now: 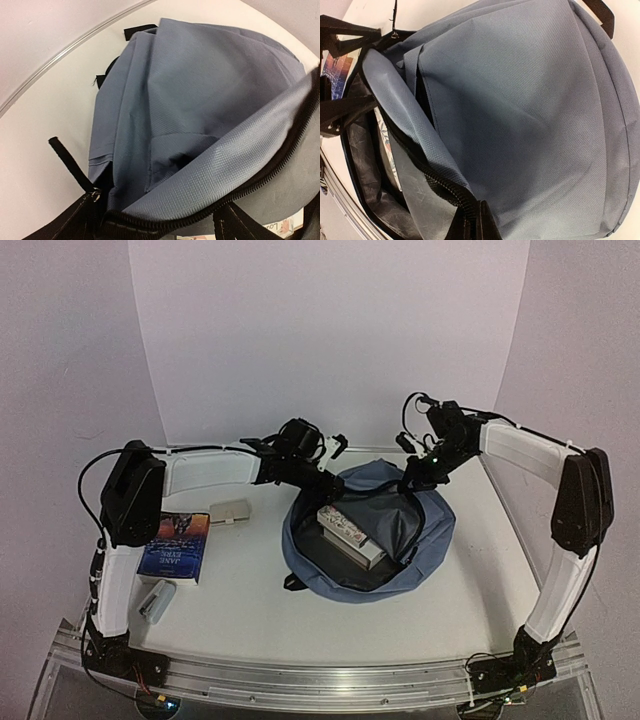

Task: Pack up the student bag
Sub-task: Unzip the student bag at the center of the board.

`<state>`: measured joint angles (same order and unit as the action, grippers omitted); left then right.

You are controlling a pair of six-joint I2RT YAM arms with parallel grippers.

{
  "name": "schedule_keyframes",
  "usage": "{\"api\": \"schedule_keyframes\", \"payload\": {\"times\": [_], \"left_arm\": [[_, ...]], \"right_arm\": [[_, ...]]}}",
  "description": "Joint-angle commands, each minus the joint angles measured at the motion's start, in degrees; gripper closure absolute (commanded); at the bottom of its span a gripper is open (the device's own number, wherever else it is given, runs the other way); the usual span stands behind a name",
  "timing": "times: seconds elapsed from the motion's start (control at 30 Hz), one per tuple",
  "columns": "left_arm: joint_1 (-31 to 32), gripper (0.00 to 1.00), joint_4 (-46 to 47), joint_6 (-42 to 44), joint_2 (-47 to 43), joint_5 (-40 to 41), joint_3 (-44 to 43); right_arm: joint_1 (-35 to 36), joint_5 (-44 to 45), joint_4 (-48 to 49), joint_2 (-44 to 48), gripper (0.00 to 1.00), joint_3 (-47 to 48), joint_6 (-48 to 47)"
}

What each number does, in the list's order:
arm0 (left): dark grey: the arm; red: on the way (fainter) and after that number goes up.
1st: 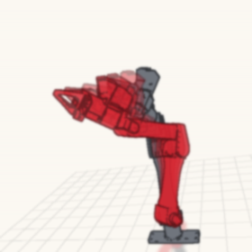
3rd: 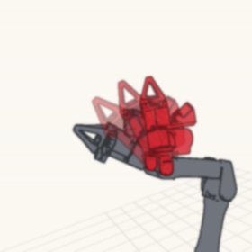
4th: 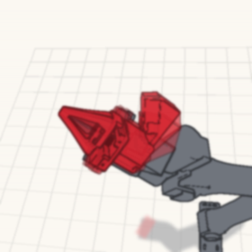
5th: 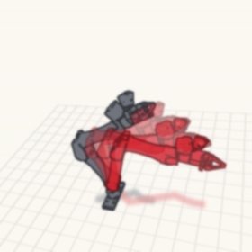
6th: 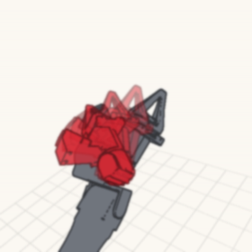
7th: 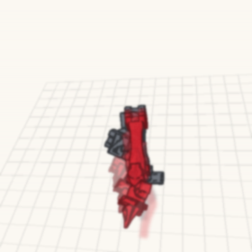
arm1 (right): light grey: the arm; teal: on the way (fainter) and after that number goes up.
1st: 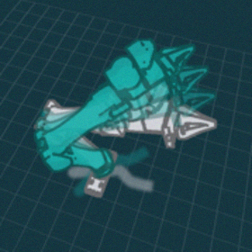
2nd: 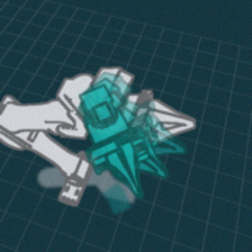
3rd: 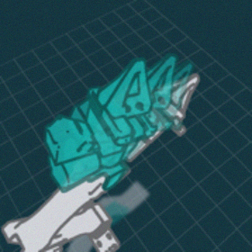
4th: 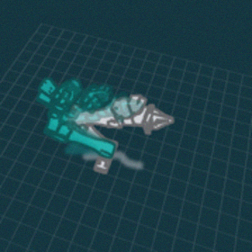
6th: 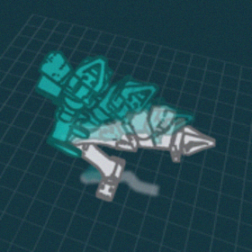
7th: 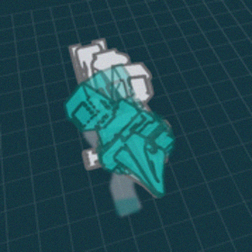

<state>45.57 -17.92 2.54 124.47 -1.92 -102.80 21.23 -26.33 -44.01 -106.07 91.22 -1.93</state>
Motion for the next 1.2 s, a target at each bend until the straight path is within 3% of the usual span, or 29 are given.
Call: {"api": "schedule_keyframes", "payload": {"times": [0.0,0.23,0.53,0.73,0.83,1.0,1.17], "left_arm": [[-2.6,0.19,2.6,-4.6,-0.5,0.9,-3.9],[-7.6,0.23,2.8,-12.8,4.0,-5.4,-9.3],[-9.4,0.24,-1.5,-17.8,13.2,-12.3,-18.2],[-9.3,0.21,-7.9,-18.3,13.9,-11.0,-21.2],[-9.3,0.19,-7.6,-19.4,8.0,-10.3,-15.9],[-12.1,0.16,-5.2,-27.2,-7.4,-12.2,-2.3],[-14.1,0.03,-7.3,-29.8,-19.4,-6.9,10.3]], "right_arm": [[-0.1,1.6,-0.2,3.5,0.99,-0.7,-1.0],[-0.1,4.9,-0.2,2.3,0.88,-0.5,-1.7],[0.0,15.2,0.7,-3.5,0.47,1.4,-1.9],[0.0,16.8,0.9,-4.9,0.43,0.8,-1.5],[0.0,15.9,0.7,-3.4,0.35,0.6,-1.5],[-0.1,10.4,0.5,3.0,0.05,1.0,-1.8],[0.0,5.4,0.5,8.5,0.02,2.4,-0.7]]}}
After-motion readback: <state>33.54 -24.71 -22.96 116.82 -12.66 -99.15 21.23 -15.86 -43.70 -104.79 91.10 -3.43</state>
